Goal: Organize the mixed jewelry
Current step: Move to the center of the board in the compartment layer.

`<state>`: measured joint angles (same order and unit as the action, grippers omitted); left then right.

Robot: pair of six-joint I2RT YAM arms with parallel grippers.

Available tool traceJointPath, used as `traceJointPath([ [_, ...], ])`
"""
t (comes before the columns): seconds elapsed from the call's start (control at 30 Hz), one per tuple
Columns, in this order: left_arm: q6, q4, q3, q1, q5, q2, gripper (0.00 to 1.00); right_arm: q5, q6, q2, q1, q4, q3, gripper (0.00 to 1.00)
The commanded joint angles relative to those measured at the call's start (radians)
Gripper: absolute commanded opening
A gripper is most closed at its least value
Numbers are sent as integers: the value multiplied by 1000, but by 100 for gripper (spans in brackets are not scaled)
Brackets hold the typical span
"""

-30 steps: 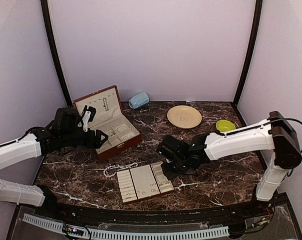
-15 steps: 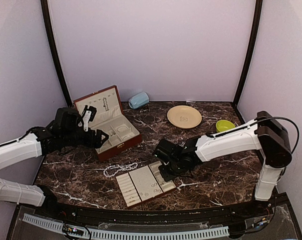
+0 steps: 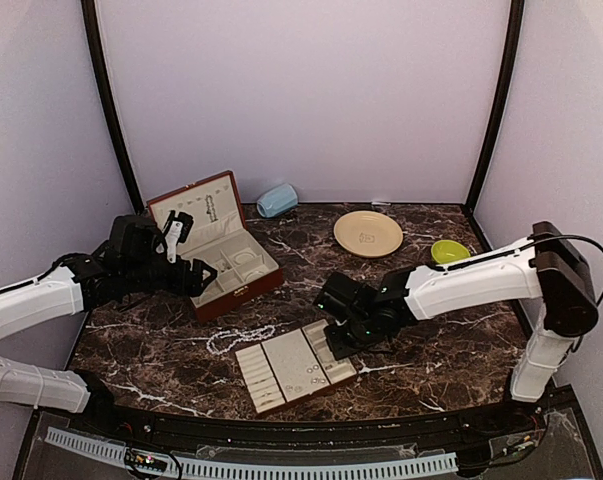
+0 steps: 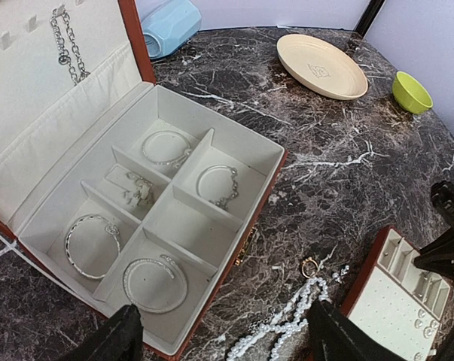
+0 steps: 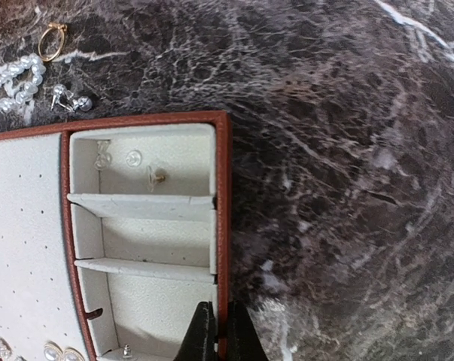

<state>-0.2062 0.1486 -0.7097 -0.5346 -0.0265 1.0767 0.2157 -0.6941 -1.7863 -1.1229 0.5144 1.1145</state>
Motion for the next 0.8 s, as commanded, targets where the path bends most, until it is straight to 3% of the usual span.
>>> traceJointPath([
  [0.0,11,-21,11,5,-4,-34,79,-18,-73,146,37,-6,-31,0],
  [0.43,2,-20,18,5,0,-50,78,8,-90,320,255,11,-219,0],
  [0.77,7,-24,20,5,4,-47,78,47,-76,313,320,-62,-295,0],
])
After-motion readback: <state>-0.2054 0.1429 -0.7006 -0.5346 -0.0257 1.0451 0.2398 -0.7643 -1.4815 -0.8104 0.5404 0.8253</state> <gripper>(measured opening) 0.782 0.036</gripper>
